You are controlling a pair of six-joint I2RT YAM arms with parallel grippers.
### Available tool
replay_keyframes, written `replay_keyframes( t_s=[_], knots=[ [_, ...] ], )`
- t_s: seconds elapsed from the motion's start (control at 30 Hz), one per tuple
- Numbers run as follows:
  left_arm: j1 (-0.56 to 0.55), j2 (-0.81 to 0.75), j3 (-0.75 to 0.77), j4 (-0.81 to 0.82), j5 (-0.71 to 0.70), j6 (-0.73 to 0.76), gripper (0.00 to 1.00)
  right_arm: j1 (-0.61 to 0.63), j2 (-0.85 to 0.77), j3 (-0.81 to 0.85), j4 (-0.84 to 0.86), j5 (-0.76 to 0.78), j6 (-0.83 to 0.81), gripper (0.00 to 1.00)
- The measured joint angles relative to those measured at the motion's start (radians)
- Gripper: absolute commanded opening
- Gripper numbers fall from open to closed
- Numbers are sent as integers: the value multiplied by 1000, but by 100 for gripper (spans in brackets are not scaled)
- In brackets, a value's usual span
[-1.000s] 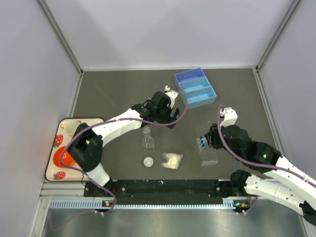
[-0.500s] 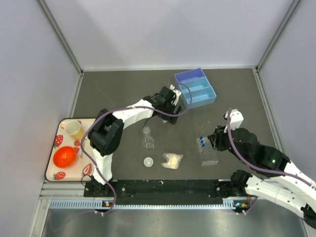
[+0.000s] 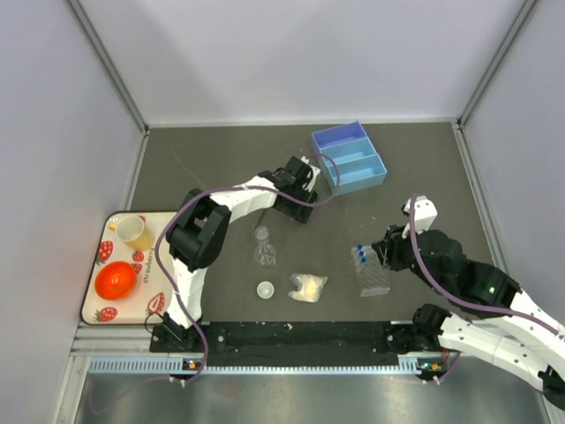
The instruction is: Organize the chemistry lab equipment
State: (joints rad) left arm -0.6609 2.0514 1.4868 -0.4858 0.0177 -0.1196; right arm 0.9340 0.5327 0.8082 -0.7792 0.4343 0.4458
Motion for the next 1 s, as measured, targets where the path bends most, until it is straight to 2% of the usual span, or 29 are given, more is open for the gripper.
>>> replay_keyframes(
  t_s=[0.07,0.47,0.57,0.67,0.77,0.9,1.0],
  knots=[
    [2,6,5,0,0,2,65,0,-1,0,0,-1,0,40],
    [6,48,60,-9,-4,15,57,0,-4,0,-2,-10,1,39],
    [6,59,76,-10,-3,17,52,0,-12,0,-5,-10,1,38],
    [6,63,81,-9,-3,19,42,0,-17,0,-7,-11,1,38],
    [6,65,82,-9,-3,18,26,0,-20,0,-8,-11,1,38],
    [7,65,79,-9,-3,17,15,0,-23,0,-12,-13,1,38],
    [7,62,73,-5,-4,14,3,0,-23,0,-15,-14,2,38]
  ],
)
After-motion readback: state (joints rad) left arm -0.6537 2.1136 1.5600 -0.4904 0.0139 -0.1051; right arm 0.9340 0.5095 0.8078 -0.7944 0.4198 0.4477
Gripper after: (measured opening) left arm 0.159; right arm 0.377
